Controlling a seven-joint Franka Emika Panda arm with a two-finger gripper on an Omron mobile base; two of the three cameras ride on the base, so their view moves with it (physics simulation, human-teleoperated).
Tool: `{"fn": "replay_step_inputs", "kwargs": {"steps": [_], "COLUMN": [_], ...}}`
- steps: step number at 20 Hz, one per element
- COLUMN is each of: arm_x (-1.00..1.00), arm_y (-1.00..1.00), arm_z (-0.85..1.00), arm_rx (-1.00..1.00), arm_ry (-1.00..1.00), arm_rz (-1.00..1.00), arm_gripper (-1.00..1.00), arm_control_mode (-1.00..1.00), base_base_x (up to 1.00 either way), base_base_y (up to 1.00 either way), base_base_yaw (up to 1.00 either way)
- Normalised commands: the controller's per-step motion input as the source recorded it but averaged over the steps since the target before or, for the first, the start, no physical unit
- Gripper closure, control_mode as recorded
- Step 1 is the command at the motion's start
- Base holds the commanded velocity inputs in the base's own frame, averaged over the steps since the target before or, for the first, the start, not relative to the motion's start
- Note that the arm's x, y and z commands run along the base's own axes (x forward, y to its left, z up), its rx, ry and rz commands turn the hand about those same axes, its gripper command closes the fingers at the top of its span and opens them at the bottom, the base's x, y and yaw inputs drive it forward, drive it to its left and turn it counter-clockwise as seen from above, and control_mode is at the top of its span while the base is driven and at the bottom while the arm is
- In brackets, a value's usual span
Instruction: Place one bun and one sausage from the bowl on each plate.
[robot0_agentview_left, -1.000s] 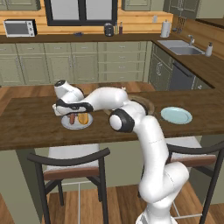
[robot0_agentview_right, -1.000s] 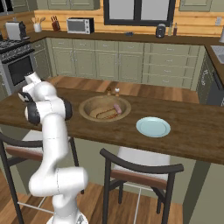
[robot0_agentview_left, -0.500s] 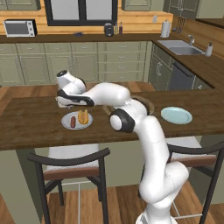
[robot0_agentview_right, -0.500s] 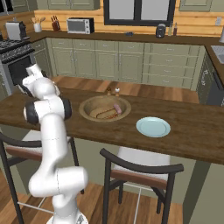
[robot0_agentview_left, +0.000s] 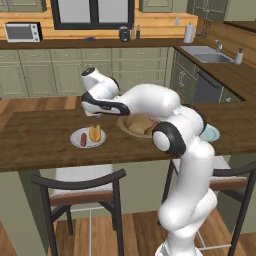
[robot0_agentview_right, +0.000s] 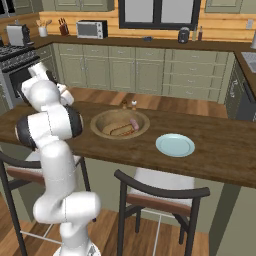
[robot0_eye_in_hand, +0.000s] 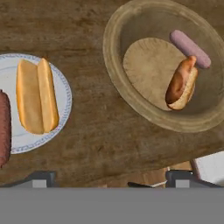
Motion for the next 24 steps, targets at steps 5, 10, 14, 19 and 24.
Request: {"fn": "replay_step_inputs", "kwargs": {"steps": [5, 10, 14, 19, 24], "arm_x": [-0.80, -0.14, 0.03, 0.56, 0.92], "arm_y": [-1.00, -1.00, -1.00, -1.00, -0.80], "arm_z": [0.05, 0.48, 0.30, -0.43, -0.51], "arm_rx": [0.02, 0.07, 0.02, 0.12, 0.22], "arm_ry": [0.00, -0.08, 0.00, 0.09, 0.05], "arm_rz": [-0.10, -0.14, -0.12, -0.03, -0.03], "arm_gripper": [-1.00, -1.00, -1.00, -1.00, -1.00], "arm_control_mode": [-1.00, -1.00, -1.00, -1.00, -1.00], "base_base_x": [0.00, 0.00, 0.00, 0.00, 0.00], "base_base_y": [0.00, 0.00, 0.00, 0.00, 0.00], "base_base_yaw": [0.00, 0.00, 0.00, 0.00, 0.00]}}
